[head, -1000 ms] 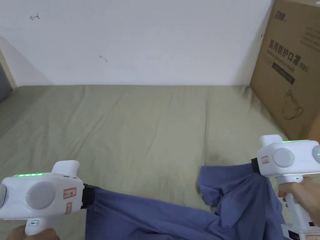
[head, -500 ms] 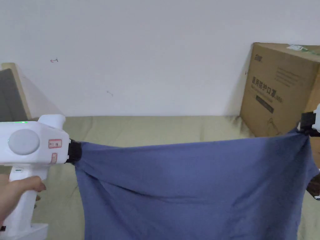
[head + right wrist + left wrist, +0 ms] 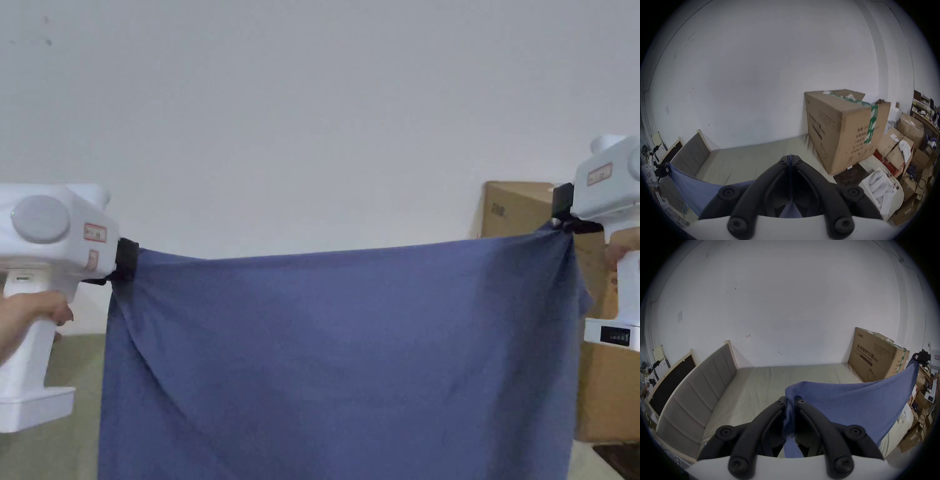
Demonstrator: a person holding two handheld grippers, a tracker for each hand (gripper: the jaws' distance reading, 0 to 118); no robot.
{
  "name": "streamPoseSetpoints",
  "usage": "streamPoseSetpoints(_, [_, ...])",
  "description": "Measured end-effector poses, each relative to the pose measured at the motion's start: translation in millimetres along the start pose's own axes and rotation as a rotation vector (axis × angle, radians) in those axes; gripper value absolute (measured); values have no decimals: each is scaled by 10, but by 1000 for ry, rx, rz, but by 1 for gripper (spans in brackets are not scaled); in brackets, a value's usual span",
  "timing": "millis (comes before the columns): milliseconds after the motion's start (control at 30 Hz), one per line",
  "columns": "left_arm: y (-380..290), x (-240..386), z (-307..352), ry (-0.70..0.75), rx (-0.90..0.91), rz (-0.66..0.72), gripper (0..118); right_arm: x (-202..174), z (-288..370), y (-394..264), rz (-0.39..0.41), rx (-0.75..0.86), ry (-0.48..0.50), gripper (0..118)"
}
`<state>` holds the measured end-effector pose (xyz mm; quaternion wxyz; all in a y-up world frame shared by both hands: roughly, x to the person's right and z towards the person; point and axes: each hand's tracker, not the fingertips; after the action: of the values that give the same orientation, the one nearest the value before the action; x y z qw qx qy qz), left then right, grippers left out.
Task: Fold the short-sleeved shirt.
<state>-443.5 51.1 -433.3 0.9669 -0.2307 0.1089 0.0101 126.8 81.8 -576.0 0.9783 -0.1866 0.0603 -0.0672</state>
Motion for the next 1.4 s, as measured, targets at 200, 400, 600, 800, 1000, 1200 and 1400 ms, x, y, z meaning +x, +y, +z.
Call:
streamPoseSetpoints(200, [692,-83,-374,48,55,12,7,-391,-461,626,-15,47,-8,1])
streamPoseSetpoints(400, [1166,-92,-455,107,140,38,7,-666,-654,1068,9,116,-10,1])
streamPoseSetpoints(600, [1510,-214,-615,131,176,51,7,-899,-741,1275,11,145,-22,1])
streamPoseSetpoints(800, [1505,-264,-758,172,196,29,7,-1050,-879,1211,38,144,-9,1])
streamPoseSetpoints(1000, [1090,-433,-1486,224,85,0,7,-1225,-1246,660,90,40,-21,1])
streamPoseSetpoints(1200, [-80,-203,-2300,248,-76,39,7,-1240,-2152,-293,128,-158,-67,1])
streamPoseSetpoints(1400, [-1340,-107,-3145,253,-309,51,7,-1054,-3046,-1555,155,-398,-109,1])
